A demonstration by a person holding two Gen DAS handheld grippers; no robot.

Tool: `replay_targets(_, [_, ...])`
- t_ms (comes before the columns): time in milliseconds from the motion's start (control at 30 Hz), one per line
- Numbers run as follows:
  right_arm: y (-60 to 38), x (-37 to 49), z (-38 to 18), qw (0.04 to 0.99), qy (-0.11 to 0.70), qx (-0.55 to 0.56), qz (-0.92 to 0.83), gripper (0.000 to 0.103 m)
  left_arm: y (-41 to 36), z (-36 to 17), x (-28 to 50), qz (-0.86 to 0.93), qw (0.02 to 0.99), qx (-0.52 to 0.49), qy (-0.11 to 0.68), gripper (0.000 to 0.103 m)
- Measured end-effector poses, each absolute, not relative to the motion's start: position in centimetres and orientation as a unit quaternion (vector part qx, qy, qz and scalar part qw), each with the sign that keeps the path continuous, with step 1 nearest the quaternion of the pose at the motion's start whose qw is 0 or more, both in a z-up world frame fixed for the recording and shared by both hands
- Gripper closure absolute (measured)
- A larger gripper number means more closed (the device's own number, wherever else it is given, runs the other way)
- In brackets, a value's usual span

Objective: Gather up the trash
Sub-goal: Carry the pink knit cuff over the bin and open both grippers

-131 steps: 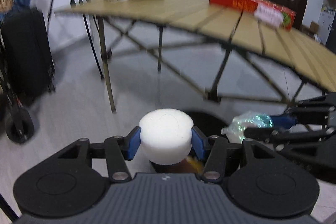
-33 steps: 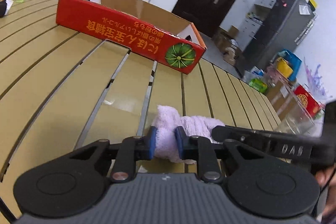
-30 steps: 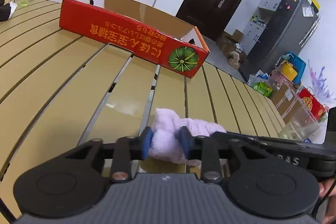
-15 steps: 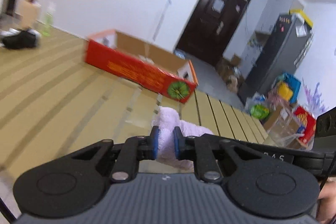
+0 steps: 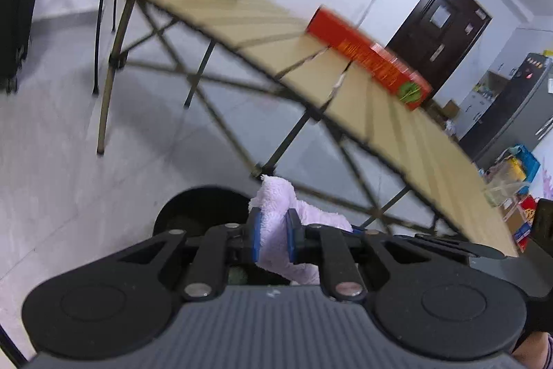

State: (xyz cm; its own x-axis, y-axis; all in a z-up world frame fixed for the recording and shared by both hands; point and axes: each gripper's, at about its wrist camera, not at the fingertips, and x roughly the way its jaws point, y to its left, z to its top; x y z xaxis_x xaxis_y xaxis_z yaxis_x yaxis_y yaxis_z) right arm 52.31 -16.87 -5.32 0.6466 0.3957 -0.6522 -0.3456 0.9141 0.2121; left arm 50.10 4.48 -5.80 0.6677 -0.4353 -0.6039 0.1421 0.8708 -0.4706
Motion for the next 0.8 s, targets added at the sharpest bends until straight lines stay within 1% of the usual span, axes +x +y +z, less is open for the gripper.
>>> replay_targets(100, [-16.6, 55.0, -8.3, 0.898, 0.402, 0.049, 0.171, 0.09, 3.6, -8.1, 53.9, -0.149, 0.878, -0.189, 0.414, 0.088])
replay_targets(200, [-15.7, 57.9, -11.1, 0.895, 0.423, 0.04, 0.137, 0.091, 2.4, -10.2, 57.3, -0.147, 0.876, -0.173, 0.426, 0.087])
replay_targets(267, [-15.1, 59.7, -13.0, 0.893, 0.433, 0.029, 0.119, 0.091, 2.0, -12.3, 59.6, -0.141, 0.866, -0.182, 0.444, 0.086])
replay_targets(300, [-14.9, 60.8, -14.1, 0.889, 0.443, 0.025, 0.11, 0.091, 1.9, -13.3, 60.6, -0.141, 0.863, -0.18, 0.451, 0.084])
replay_targets(333, [-15.1, 61.7, -15.3, 0.888, 0.447, 0.025, 0.101, 0.09, 1.7, -14.6, 61.7, -0.138, 0.861, -0.176, 0.458, 0.075])
replay_targets(367, [-15.1, 62.5, -16.6, 0.889, 0.448, 0.021, 0.093, 0.085, 1.7, -15.6, 62.6, -0.132, 0.86, -0.171, 0.463, 0.066])
replay_targets(400, [-15.3, 63.6, -18.0, 0.886, 0.457, 0.009, 0.081, 0.084, 1.6, -16.6, 63.5, -0.122, 0.86, -0.163, 0.468, 0.052])
replay_targets(433, [-15.4, 64.5, -19.2, 0.882, 0.467, 0.0, 0.068, 0.083, 1.6, -17.4, 64.0, -0.107, 0.863, -0.154, 0.469, 0.049])
replay_targets(467, [-15.7, 65.2, -20.4, 0.876, 0.478, -0.003, 0.057, 0.079, 1.6, -18.1, 64.5, -0.083, 0.866, -0.144, 0.471, 0.049])
replay_targets(500, [-16.1, 65.7, -21.4, 0.869, 0.491, 0.001, 0.058, 0.077, 1.6, -18.6, 64.8, -0.077, 0.867, -0.131, 0.474, 0.051])
replay_targets(533, [-16.6, 65.9, -22.2, 0.864, 0.5, 0.011, 0.058, 0.078, 1.8, -19.0, 65.1, -0.083, 0.868, -0.118, 0.476, 0.061])
replay_targets(567, [-17.1, 65.9, -22.6, 0.862, 0.503, 0.02, 0.056, 0.082, 1.8, -19.2, 65.2, -0.083, 0.866, -0.112, 0.481, 0.061])
replay_targets(600, [-17.3, 65.9, -22.7, 0.864, 0.499, 0.023, 0.061, 0.085, 1.7, -19.1, 65.2, -0.086, 0.865, -0.113, 0.482, 0.06])
replay_targets(700, [-16.8, 65.7, -22.4, 0.867, 0.494, 0.001, 0.066, 0.082, 1.4, -18.7, 64.7, -0.093, 0.871, -0.1, 0.472, 0.057])
replay_targets(800, [-16.5, 65.4, -21.9, 0.865, 0.495, -0.011, 0.078, 0.082, 0.9, -18.2, 64.7, -0.094, 0.87, -0.098, 0.473, 0.057])
